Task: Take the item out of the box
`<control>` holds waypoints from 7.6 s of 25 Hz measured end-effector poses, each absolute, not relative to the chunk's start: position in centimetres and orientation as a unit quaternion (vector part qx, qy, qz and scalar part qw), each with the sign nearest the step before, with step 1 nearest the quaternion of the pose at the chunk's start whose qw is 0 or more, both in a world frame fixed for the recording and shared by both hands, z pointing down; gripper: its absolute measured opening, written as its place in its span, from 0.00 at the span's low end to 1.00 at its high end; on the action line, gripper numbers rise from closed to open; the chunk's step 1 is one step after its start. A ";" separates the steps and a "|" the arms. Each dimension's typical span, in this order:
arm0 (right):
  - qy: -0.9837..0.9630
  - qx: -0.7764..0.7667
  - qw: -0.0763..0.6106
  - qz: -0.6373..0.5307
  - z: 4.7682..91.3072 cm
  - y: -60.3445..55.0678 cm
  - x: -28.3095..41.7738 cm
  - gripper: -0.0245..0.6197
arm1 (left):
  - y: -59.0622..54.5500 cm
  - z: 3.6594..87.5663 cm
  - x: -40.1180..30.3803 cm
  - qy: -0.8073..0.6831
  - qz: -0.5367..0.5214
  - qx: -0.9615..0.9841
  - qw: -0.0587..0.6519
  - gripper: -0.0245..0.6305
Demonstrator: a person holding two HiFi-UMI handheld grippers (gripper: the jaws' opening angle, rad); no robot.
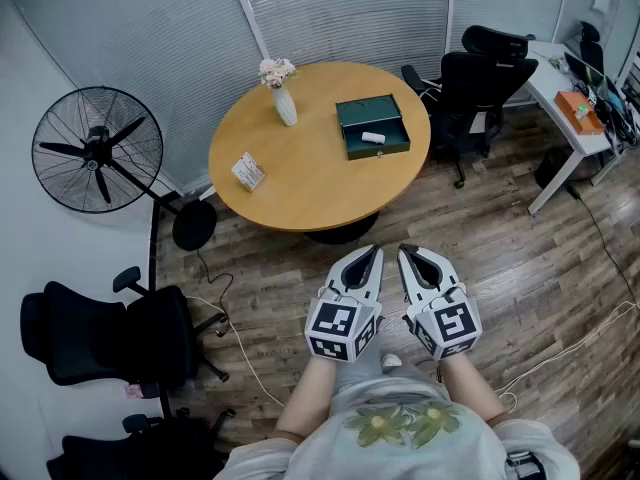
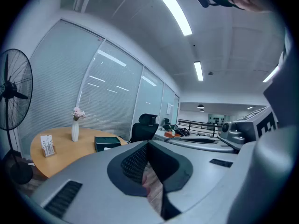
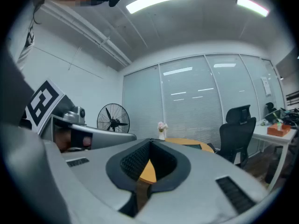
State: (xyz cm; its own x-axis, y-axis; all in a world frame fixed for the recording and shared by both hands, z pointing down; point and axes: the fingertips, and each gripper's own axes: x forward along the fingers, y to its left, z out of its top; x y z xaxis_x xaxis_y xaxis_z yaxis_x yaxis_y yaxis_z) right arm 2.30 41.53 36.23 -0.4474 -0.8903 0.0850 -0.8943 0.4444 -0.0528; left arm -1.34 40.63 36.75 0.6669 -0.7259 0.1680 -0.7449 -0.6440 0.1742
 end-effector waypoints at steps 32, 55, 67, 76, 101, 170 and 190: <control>-0.816 0.570 0.073 0.056 40.7 12.8 0.2 0.05 | 11.1 39.8 -5.2 -0.365 0.064 0.921 0.118 0.04; -0.823 0.563 0.079 0.013 36.5 -2.8 4.5 0.16 | -3.2 37.4 -3.1 -0.380 0.065 0.918 0.092 0.04; -0.836 0.540 0.098 0.013 37.9 -5.9 4.5 0.29 | -6.1 39.0 -3.4 -0.388 0.062 0.911 0.128 0.04; -0.843 0.526 0.111 0.019 39.2 -8.0 5.1 0.29 | -7.8 39.3 -3.0 -0.389 0.069 0.910 0.126 0.04; -0.866 0.465 0.176 0.054 46.1 -13.3 6.1 0.29 | -12.3 41.4 -2.7 -0.408 0.091 0.900 0.123 0.04; -0.841 0.223 0.482 0.107 71.1 -17.4 6.2 0.33 | -15.8 52.1 -1.9 -0.454 0.130 0.857 0.203 0.04; -0.829 0.204 0.512 0.100 73.3 -17.4 6.4 0.30 | -15.7 52.8 -2.2 -0.462 0.133 0.851 0.210 0.04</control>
State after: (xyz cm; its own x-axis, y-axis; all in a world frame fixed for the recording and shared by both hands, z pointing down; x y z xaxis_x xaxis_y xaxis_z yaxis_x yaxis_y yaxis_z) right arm 6.44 -17.36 73.32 -0.3938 -0.2354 0.8885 -0.4394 0.8973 0.0430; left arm -2.21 -15.74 52.82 0.5372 -0.7314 0.4201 -0.8428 -0.4845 0.2343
